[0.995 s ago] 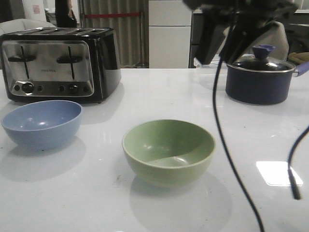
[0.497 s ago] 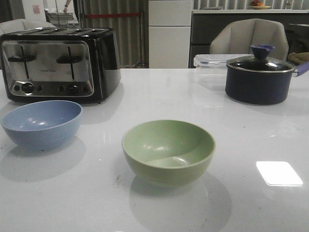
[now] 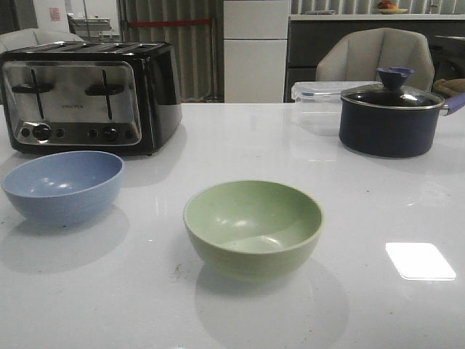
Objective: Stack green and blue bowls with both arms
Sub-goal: 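Lower the green bowl onto the table, open the right gripper, withdraw, then lower the left gripper into the light blue bowl and grasp its rim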
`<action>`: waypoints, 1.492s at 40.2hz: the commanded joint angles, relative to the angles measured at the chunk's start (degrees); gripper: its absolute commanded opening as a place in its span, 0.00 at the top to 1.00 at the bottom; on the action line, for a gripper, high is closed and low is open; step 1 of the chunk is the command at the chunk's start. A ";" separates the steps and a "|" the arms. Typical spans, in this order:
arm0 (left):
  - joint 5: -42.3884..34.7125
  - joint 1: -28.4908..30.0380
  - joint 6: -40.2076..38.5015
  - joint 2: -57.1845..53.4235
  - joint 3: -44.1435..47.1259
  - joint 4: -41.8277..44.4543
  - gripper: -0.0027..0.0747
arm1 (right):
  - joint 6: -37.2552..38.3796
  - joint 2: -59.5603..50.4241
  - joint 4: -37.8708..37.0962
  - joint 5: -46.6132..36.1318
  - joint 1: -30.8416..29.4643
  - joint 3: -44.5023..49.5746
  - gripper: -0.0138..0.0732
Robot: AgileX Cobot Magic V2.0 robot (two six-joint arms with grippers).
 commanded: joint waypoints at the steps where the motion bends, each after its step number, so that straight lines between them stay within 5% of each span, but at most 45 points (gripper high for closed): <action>1: -0.58 -0.28 0.07 6.57 -4.93 0.73 0.24 | -0.68 -0.07 0.67 -3.61 -0.12 -1.41 0.39; 37: 3.96 8.75 -0.32 72.04 -38.84 -5.88 0.25 | -0.68 -0.02 0.73 -3.42 -0.12 -1.41 0.39; 53: 3.63 8.75 0.05 73.38 -39.84 -5.88 0.84 | -0.68 -0.02 0.73 -3.36 -0.12 -1.41 0.39; 60: 4.96 8.75 0.07 72.55 -39.84 -5.88 0.84 | -0.68 -0.02 0.73 -3.36 -0.12 -1.41 0.39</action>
